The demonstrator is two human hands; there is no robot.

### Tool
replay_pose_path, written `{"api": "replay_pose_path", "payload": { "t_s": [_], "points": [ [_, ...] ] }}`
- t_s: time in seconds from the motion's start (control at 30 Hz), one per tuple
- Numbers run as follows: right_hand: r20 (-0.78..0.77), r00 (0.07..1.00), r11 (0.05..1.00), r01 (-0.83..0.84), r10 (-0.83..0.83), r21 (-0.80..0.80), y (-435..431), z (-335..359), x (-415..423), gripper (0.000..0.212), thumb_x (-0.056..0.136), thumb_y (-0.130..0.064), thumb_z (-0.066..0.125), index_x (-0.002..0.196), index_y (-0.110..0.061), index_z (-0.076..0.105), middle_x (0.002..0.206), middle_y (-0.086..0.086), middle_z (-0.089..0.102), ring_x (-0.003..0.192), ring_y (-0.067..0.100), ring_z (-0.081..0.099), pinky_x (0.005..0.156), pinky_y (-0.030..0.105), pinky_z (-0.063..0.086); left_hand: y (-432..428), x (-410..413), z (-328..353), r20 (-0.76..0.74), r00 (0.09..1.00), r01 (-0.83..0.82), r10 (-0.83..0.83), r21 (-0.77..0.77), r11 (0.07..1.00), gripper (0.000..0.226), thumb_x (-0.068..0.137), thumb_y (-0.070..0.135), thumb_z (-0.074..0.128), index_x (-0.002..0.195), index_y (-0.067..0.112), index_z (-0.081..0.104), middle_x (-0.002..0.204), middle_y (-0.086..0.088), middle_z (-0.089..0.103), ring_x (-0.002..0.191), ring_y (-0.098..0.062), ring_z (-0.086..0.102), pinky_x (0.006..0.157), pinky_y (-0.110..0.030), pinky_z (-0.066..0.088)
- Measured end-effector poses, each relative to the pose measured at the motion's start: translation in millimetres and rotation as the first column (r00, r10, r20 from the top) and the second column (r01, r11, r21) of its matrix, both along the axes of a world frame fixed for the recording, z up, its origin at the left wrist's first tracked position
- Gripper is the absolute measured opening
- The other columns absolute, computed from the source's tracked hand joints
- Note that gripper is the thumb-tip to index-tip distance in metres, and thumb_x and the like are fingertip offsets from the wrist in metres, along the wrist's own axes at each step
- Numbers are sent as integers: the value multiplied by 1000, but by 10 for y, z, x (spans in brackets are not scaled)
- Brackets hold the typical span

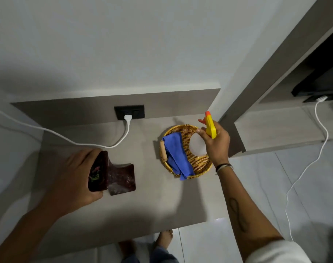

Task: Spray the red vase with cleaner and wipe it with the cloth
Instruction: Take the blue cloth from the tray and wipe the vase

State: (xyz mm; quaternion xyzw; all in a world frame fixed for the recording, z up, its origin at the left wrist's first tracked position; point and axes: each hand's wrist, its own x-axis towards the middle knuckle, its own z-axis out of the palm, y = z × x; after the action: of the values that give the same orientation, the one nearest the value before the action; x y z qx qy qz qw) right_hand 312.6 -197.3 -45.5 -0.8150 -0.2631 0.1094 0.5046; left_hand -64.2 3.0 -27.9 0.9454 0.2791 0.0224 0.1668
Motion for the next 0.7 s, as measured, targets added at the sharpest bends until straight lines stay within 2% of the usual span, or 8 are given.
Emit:
{"api": "replay_pose_path", "payload": {
  "t_s": [0.17,0.3,0.37,0.43,0.5,0.57,0.63,0.7],
  "points": [
    [-57,998,1000,29,-29,7,-23,-305,146,56,88,-32,88,139,-21,68,124,-13,79,104,1,78,102,42,65,-33,39,-16,-18,999,-26,26,-8,1000,115,46,49,79,151,13,49,143,-8,53,127,-36,55,105,-55,47],
    [-72,997,1000,20,-18,24,-176,-319,118,93,81,-36,94,159,-23,44,140,-20,68,132,1,66,111,28,57,-107,84,58,-19,999,-47,47,6,999,111,46,43,82,147,7,53,138,-13,58,122,-39,57,101,-56,50],
    [190,974,990,131,-120,-45,-340,-290,-62,86,87,-49,87,157,-27,43,151,-6,58,143,9,51,116,31,45,-138,101,92,-13,998,-53,54,14,998,110,47,42,82,146,5,55,136,-14,60,121,-38,57,100,-54,51],
    [474,870,988,152,-136,4,-457,-304,-347,59,96,-54,71,145,-27,51,143,0,59,136,3,47,115,27,38,-163,114,105,-10,998,-55,55,10,998,110,47,42,82,146,4,55,136,-15,59,121,-39,57,100,-55,51],
    [560,827,998,-48,56,-29,-407,-380,-667,43,105,-48,57,140,-22,57,139,1,62,131,10,55,115,33,44,-172,126,99,-13,999,-51,51,11,999,110,48,43,83,147,2,55,137,-16,59,121,-41,57,101,-55,51],
    [537,773,937,-222,338,-270,-232,-530,-871,45,111,-38,48,150,-16,57,153,9,60,142,29,56,121,49,46,-176,147,92,-21,999,-41,41,21,999,111,49,45,83,147,2,54,138,-17,59,122,-41,58,103,-56,50],
    [422,745,809,-264,517,-525,-9,-687,-906,54,113,-29,48,164,-14,40,172,18,38,160,41,35,132,55,31,-188,168,88,-20,999,-43,44,28,999,111,50,47,82,147,2,53,138,-17,58,123,-40,57,104,-55,48],
    [299,761,692,-259,576,-674,174,-820,-816,61,116,-25,44,171,-15,21,180,18,15,167,43,12,136,53,13,-219,182,86,-11,999,-41,41,36,999,111,50,50,80,147,3,53,137,-16,58,123,-38,55,105,-54,47]
  ]
}}
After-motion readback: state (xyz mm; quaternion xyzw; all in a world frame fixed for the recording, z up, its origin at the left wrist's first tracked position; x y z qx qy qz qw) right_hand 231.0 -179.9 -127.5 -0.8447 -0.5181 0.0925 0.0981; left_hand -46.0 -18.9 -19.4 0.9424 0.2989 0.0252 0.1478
